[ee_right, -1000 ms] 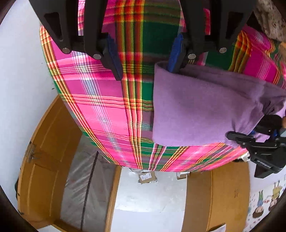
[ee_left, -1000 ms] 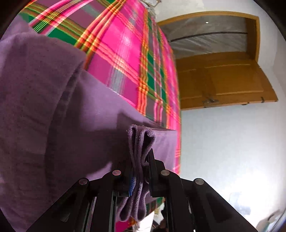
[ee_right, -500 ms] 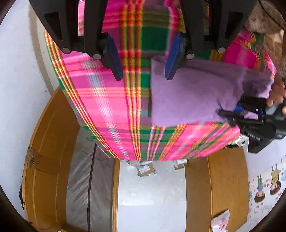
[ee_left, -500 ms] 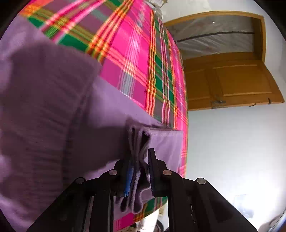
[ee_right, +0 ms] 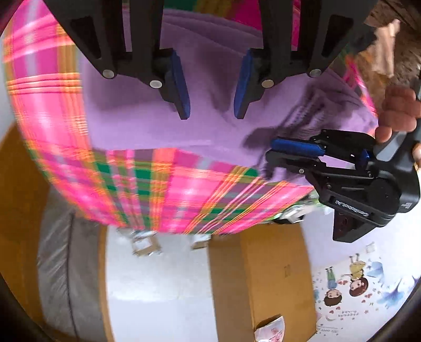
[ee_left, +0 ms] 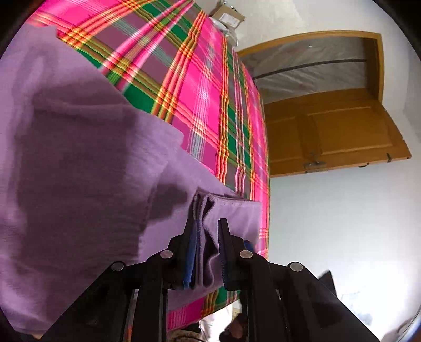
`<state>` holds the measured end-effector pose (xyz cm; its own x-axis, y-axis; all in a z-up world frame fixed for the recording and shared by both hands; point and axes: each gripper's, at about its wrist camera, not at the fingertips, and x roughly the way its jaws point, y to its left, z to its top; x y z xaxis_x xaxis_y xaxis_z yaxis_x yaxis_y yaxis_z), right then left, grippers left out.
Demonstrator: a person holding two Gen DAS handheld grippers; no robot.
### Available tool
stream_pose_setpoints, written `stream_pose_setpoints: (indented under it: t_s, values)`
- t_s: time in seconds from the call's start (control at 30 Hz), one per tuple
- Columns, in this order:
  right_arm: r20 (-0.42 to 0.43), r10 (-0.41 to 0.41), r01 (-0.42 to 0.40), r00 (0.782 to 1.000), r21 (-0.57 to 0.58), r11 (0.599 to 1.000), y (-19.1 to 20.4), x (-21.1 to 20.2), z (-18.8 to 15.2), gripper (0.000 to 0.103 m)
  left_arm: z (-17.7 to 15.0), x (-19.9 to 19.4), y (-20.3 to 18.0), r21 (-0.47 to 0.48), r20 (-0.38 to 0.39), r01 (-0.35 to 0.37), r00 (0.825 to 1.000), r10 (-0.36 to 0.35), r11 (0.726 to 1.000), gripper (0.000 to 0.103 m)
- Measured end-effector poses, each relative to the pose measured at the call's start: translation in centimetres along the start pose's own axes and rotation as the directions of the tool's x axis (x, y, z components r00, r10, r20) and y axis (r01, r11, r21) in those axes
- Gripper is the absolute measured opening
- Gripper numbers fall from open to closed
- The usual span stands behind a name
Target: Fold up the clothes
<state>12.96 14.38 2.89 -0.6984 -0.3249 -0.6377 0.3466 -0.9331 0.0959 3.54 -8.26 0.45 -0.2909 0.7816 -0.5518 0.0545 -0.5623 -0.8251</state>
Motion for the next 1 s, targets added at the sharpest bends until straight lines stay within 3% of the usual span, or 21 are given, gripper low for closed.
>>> stream_pose_setpoints:
  t_s: [0.07, 0.57, 0.8, 0.9, 1.0]
  values:
    - [-0.019, 0.032, -0.033, 0.999, -0.013, 0.999, 0.9, 1.1, -0.1, 0.03, -0.1, -0.9, 0.4, 0.002, 0.016, -0.002, 1.0, 0.002, 1.0, 0.015]
    - [-0.078, 0.009, -0.018, 0.997, -0.105, 0.994, 4.1, 3.8, -1.0, 0.03, -0.3, -5.2, 1.2, 0.056, 0.074, -0.041, 0.997, 0.037, 0.998, 0.015]
    - [-0.015, 0.005, -0.006, 1.0, -0.095, 0.995, 4.0, 2.4, 0.3, 0.029, -0.3, -7.9, 3.9, 0.026, 0.114, -0.085, 0.99, 0.081, 0.996, 0.022]
    - [-0.104, 0.014, -0.021, 0.994, -0.064, 0.998, 3.9, 4.1, -0.4, 0.029, -0.3, -8.9, 5.0, 0.012, 0.132, -0.091, 0.987, 0.089, 0.996, 0.022]
    - [-0.103, -0.023, 0.014, 0.994, -0.094, 0.995, 4.6, 4.0, -0.5, 0.029, -0.4, -10.1, 6.2, -0.006, 0.146, -0.1, 0.984, 0.1, 0.995, 0.022]
